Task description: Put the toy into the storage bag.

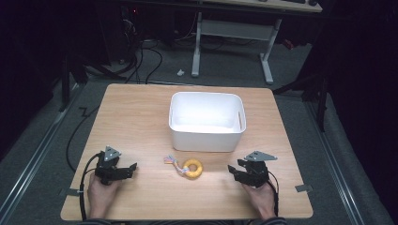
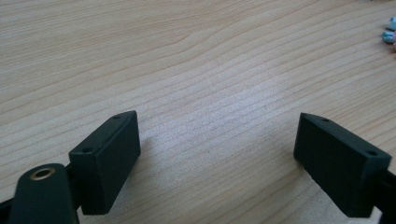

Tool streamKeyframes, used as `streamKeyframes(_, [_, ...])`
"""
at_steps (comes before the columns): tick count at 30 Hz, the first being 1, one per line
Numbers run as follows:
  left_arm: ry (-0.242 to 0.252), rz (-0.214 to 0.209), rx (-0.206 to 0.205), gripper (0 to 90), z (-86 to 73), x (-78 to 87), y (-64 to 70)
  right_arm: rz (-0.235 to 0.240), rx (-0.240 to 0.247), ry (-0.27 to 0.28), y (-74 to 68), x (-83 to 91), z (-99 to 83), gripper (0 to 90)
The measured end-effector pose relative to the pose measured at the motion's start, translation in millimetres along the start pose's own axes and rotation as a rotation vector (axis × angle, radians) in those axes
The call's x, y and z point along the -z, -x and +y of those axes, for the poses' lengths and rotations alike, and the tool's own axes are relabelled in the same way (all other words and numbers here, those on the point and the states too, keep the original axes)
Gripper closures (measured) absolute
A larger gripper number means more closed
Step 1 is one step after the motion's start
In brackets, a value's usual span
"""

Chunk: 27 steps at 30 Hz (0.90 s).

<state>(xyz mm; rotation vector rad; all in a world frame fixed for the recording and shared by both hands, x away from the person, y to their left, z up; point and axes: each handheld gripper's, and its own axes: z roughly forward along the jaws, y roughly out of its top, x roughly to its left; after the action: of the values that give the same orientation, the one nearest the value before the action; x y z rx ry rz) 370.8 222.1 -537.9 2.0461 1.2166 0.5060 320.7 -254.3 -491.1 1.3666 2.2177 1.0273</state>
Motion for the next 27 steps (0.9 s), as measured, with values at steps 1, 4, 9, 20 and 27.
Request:
streamKeyframes(1, [0.0, 0.0, 0.0, 14.9, 0.0, 0.0, 0.0, 0.0, 0.0, 0.0, 0.0, 0.0, 0.0, 49.3])
streamKeyframes(4, [0.0, 0.0, 0.0, 14.9, 0.0, 0.0, 0.0, 0.015, 0.022, 0.003, -7.4, -3.3, 6.4, 49.3])
streamKeyframes(9, [0.0, 0.0, 0.0, 14.9, 0.0, 0.0, 0.0, 0.035, 0.044, 0.004, -15.2, -8.8, 14.0, 50.0])
streamKeyframes(20, [0.001, 0.0, 0.002, 15.0, 0.0, -0.1, -0.1, 0.067, 0.099, -0.036, -29.3, -21.6, 26.4, 52.0])
streamKeyframes(27, [0.002, -0.002, 0.003, 15.0, 0.0, 0.0, -0.3, 0.104, 0.116, -0.067, -41.6, -34.4, 35.8, 55.0])
